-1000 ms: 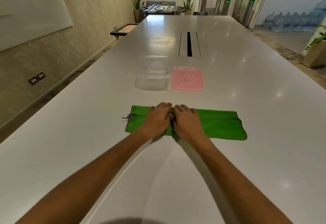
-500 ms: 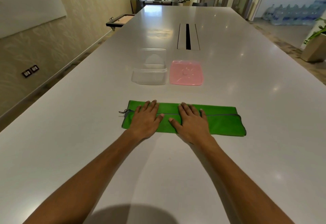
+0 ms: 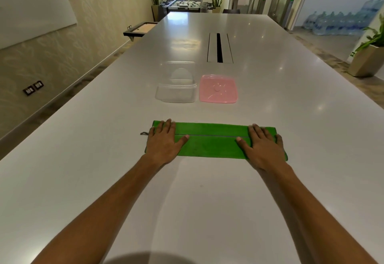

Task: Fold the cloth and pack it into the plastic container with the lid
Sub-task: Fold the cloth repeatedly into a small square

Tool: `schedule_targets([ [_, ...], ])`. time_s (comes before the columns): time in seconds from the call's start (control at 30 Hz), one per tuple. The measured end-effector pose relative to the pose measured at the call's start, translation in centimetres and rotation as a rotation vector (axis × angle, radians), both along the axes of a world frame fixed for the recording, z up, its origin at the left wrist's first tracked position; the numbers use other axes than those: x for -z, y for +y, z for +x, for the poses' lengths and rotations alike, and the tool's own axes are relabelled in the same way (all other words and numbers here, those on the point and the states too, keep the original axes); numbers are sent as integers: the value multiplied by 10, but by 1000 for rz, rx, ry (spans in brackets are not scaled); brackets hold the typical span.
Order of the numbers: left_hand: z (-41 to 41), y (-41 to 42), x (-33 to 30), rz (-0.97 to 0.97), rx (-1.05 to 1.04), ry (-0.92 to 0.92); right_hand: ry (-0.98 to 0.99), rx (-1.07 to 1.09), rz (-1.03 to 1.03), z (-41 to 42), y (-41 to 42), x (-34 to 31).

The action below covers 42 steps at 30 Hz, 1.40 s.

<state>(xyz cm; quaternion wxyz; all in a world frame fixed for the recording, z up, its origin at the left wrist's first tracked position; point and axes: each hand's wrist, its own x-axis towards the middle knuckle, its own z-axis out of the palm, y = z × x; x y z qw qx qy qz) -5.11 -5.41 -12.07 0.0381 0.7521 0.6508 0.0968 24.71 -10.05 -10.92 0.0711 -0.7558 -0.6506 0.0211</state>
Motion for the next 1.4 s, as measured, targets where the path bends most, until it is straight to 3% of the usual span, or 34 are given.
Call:
schedule_targets([
  [0.33, 3, -3, 0, 19, -5, 5, 72, 161, -8, 43, -15, -1],
  [0.53, 3, -5, -1, 16, -4, 4, 35, 276, 174, 26, -15, -11],
  [0.63, 4, -7, -4, 35, -2, -1, 41, 346, 153, 19, -14, -19],
  [0.9, 12, -17, -13, 70, 92, -45, 464, 435, 152, 20, -12, -33],
  [1.03, 20, -21, -12, 46, 122, -48, 539, 424, 167, 16, -12, -43],
  [1.17, 23, -20, -10, 49, 134, -35, 469, 362, 239, 9, -12, -57],
  [1.4, 24, -19, -6, 60, 128, -47, 60, 153, 339, -33, -13, -81],
])
